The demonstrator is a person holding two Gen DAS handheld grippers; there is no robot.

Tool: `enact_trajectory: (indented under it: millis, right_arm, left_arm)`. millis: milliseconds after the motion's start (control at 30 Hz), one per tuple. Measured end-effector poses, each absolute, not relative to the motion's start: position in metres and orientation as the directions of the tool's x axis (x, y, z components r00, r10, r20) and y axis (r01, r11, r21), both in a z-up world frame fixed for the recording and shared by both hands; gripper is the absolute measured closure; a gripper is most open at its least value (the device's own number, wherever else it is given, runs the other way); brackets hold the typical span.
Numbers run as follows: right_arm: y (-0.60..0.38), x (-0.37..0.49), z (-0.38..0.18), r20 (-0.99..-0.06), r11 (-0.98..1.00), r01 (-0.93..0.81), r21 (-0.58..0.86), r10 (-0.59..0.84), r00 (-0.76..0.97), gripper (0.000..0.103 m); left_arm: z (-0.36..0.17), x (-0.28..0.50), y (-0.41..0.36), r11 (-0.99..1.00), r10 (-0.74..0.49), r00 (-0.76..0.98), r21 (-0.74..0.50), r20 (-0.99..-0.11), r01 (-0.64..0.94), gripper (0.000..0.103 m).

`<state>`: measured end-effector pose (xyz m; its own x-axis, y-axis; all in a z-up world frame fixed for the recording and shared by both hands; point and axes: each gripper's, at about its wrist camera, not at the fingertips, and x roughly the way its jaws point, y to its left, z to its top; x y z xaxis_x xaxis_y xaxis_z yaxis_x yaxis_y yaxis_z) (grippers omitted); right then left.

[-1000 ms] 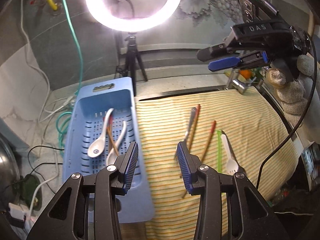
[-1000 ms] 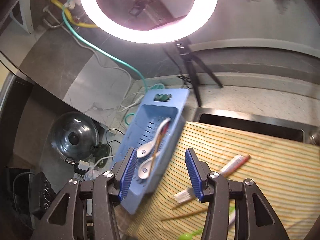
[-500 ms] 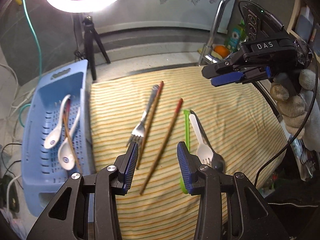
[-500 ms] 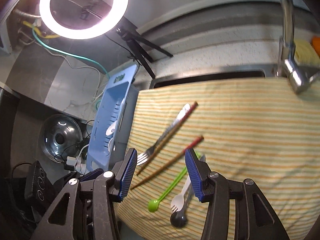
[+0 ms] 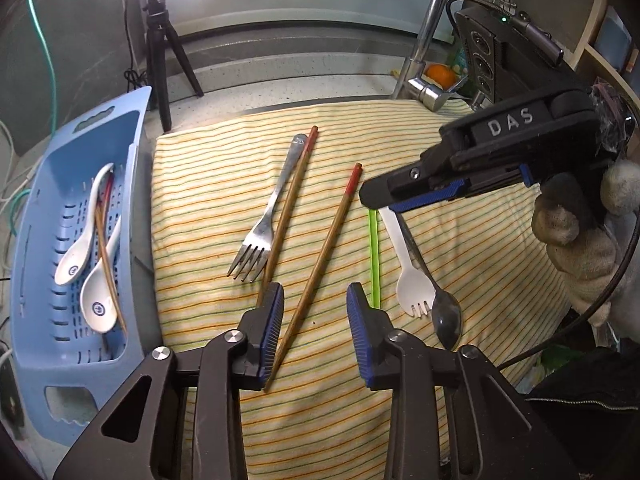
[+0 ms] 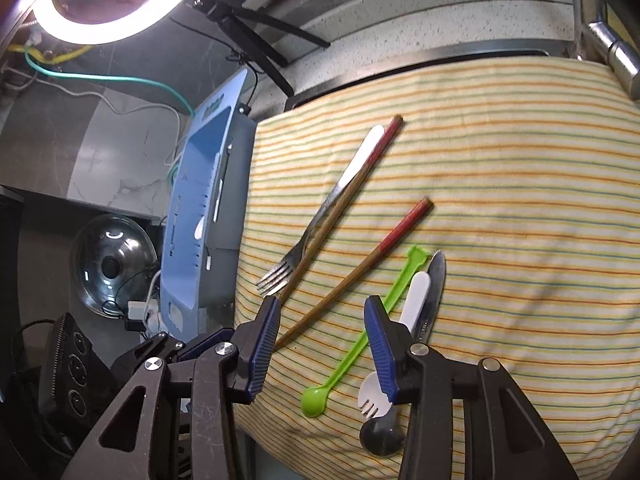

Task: Organize utensils
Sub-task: 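Lower the left gripper to a red-tipped chopstick while the right gripper approaches the green plastic spoon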

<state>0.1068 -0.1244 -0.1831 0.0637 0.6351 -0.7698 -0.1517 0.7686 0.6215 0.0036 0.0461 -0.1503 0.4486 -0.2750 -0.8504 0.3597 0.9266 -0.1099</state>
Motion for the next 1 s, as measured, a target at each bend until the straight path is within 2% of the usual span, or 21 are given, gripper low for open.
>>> enact_trajectory:
  millis: [167, 333, 467, 733, 767, 800, 900, 1000]
  right_arm:
    - [-0.119, 0.104, -0.202, -0.794, 0.791, -0.106, 0.603, 0.608, 0.023, 0.073]
    - [-0.115, 0.102, -0.214, -0.829, 0.826, -0.09, 0.556, 0.559, 0.011, 0.074]
    - [-0.118, 0.101, -0.218, -0.851, 0.849, -0.083, 0.522, 0.525, 0.017, 0.083]
    - [-0.12, 0.105, -0.22, -0.85, 0.85, -0.043, 0.526, 0.527, 0.026, 0.083]
    - [-0.118, 0.106, -0.22, -0.854, 0.854, -0.045, 0.519, 0.52, 0.03, 0.083]
    - [-0.117, 0.106, -0.22, -0.856, 0.856, -0.044, 0.515, 0.516, 0.032, 0.083]
    - [-0.113, 0.107, -0.22, -0.866, 0.867, -0.052, 0.496, 0.498, 0.039, 0.083]
    - [-0.106, 0.108, -0.218, -0.884, 0.884, -0.08, 0.461, 0.465, 0.044, 0.083]
  left_arm:
    - [-0.156, 0.012, 0.045, 0.921, -0.291, 0.424, -0.131, -0.858, 0.368, 0.078]
    - [-0.16, 0.025, 0.04, 0.914, -0.29, 0.404, -0.126, -0.868, 0.386, 0.078]
    - [-0.165, 0.032, 0.035, 0.905, -0.284, 0.383, -0.114, -0.879, 0.41, 0.078]
    - [-0.179, 0.044, 0.019, 0.879, -0.275, 0.336, -0.094, -0.901, 0.468, 0.078]
    - [-0.181, 0.046, 0.017, 0.878, -0.269, 0.327, -0.091, -0.906, 0.47, 0.08]
    - [-0.183, 0.047, 0.017, 0.88, -0.263, 0.321, -0.089, -0.91, 0.467, 0.088]
    - [-0.191, 0.054, 0.016, 0.89, -0.246, 0.305, -0.09, -0.92, 0.446, 0.093]
    - [-0.194, 0.058, 0.021, 0.901, -0.261, 0.303, -0.118, -0.917, 0.417, 0.094]
